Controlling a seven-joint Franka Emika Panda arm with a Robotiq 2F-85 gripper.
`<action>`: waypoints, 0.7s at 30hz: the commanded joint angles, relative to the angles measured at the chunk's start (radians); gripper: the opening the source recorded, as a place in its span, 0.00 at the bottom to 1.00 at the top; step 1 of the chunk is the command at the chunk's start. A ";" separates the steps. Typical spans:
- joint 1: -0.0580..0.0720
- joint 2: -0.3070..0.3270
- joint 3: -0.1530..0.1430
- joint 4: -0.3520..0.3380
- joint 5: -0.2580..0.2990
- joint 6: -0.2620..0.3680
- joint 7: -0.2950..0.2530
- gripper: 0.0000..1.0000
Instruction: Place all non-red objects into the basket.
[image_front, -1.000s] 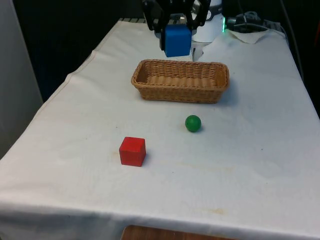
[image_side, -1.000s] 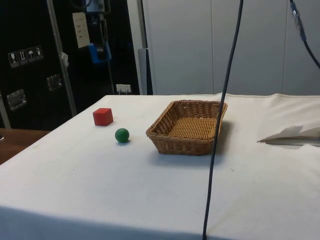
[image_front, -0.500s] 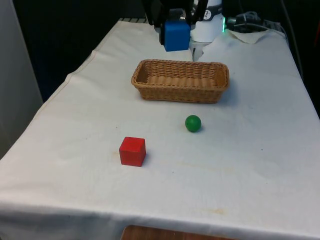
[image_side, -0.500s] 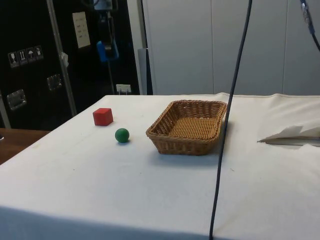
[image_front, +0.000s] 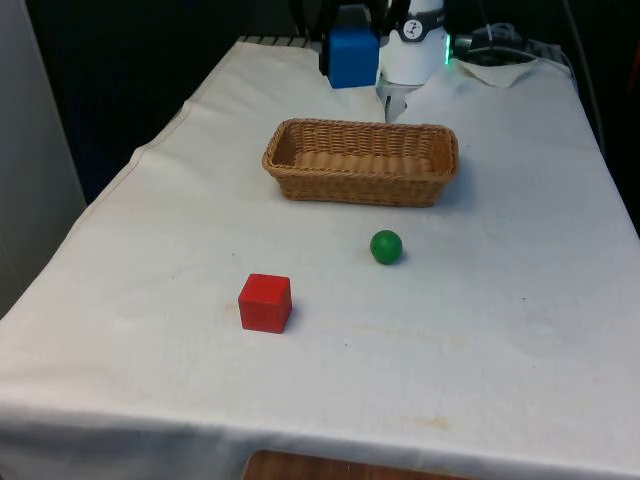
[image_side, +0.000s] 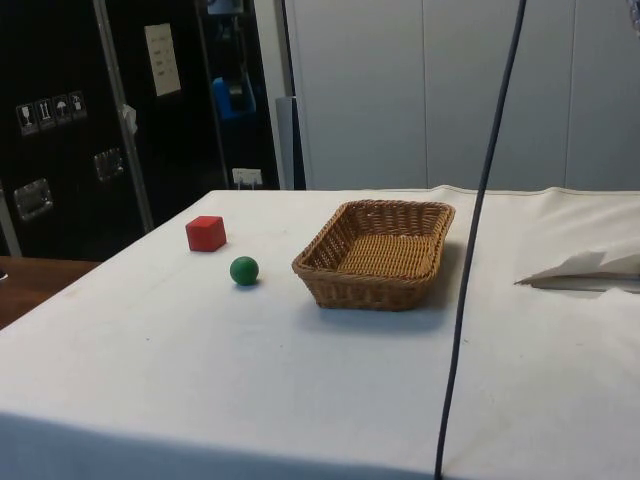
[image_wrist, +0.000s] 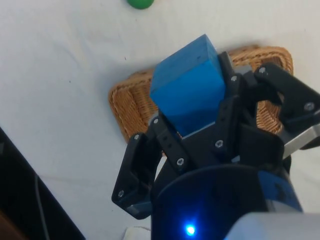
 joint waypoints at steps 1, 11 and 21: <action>0.011 -0.032 -0.006 -0.038 -0.024 0.025 0.013 0.03; 0.009 -0.099 0.002 -0.112 -0.055 0.044 0.020 0.03; 0.006 -0.172 0.010 -0.191 -0.085 0.063 0.027 0.03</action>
